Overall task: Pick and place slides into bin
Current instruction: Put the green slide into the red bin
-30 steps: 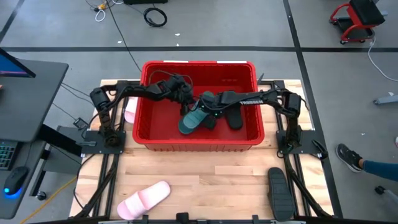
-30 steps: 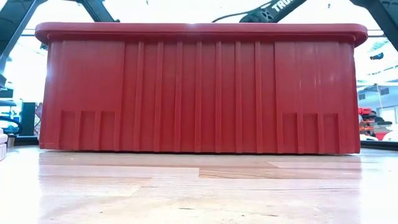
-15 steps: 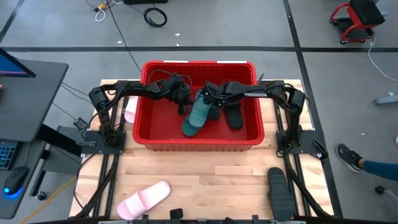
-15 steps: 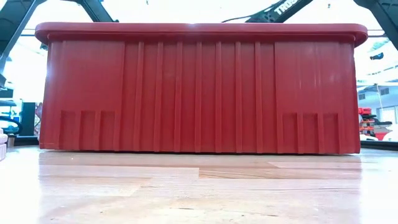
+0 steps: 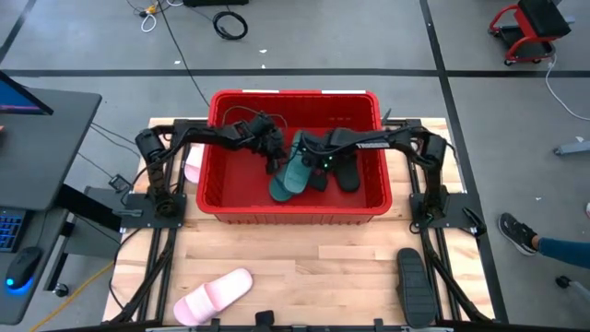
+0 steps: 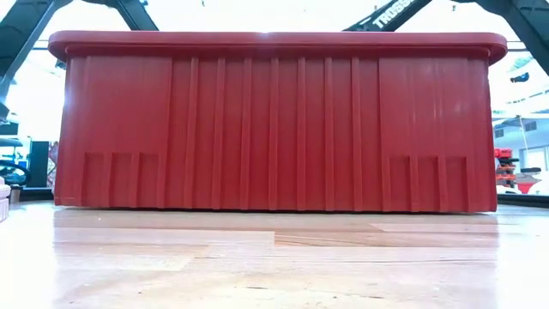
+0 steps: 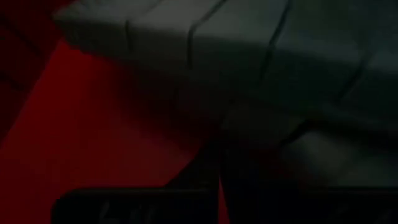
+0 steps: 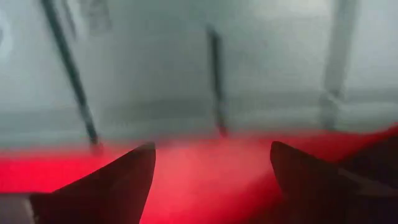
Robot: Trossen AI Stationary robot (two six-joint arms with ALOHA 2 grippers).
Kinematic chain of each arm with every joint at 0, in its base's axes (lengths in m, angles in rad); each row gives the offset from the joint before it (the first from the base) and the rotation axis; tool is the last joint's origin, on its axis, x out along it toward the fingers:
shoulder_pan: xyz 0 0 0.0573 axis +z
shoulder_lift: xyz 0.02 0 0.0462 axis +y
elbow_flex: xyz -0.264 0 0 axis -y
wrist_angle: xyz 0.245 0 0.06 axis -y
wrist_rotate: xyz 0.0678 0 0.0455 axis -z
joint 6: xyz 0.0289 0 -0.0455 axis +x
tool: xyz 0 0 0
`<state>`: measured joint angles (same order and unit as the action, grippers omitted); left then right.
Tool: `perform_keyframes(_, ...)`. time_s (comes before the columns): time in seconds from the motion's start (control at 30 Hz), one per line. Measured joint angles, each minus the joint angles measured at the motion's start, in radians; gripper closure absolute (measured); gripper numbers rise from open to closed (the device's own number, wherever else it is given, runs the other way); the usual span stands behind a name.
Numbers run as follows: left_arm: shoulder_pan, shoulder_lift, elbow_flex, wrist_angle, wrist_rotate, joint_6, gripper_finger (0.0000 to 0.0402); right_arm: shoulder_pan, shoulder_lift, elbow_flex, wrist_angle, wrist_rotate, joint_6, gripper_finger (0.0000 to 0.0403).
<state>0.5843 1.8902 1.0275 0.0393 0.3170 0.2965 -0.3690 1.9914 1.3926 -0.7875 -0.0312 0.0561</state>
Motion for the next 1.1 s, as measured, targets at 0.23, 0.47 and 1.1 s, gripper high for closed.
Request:
perform_keyframes(0.23, -0.010, 0.001, -0.001, -0.061, -0.002, -0.027, 0.0395, -0.021, 0.053, 0.000, 0.104, 0.069, -0.020, 0.0078)
perform_keyframes(0.47, -0.008, -0.033, -0.001, -0.083, -0.020, -0.038, 0.0379, -0.073, 0.053, -0.001, 0.248, 0.124, -0.238, 0.0078)
perform_keyframes(1.1, 0.033, -0.094, 0.000, -0.141, -0.066, -0.068, 0.0375, -0.059, -0.050, 0.005, 0.136, 0.008, -0.491, 0.0082)
